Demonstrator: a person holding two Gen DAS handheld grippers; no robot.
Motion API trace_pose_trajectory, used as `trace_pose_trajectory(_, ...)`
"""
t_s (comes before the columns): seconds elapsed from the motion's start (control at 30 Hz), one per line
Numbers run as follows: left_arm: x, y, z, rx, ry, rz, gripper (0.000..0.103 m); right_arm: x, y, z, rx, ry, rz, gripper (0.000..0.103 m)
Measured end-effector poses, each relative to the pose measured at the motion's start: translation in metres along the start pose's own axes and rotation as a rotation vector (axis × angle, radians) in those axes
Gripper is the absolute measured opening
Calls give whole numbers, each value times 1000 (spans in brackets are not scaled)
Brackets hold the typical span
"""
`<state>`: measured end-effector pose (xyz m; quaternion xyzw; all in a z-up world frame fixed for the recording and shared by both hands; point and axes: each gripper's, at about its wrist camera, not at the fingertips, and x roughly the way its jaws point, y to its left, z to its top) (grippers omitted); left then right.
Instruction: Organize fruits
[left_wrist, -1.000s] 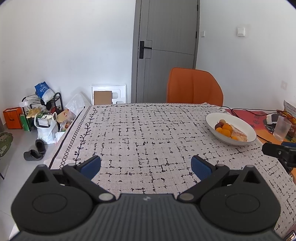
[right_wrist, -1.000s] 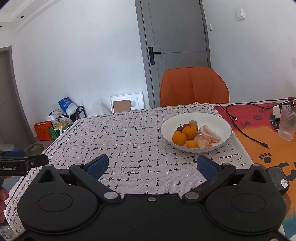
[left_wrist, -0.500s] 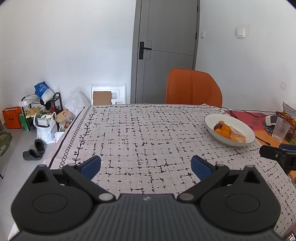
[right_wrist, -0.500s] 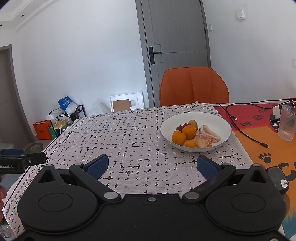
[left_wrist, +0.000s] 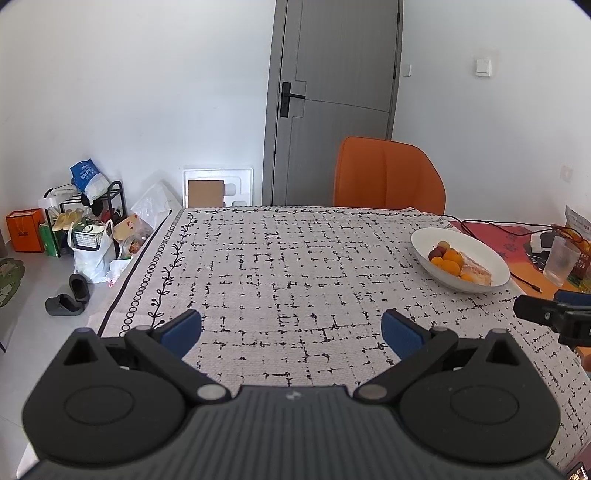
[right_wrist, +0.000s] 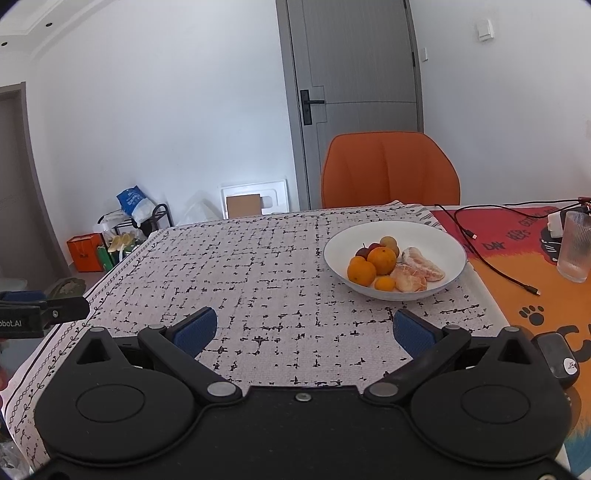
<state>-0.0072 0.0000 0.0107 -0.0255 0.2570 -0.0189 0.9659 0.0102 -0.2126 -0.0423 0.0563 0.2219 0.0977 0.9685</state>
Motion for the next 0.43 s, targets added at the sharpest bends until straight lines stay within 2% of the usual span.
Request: trace_pose_trajectory(0.43, 1, -2, -2, 6, 5, -6, 103, 2, 2, -1, -2, 7, -1, 103)
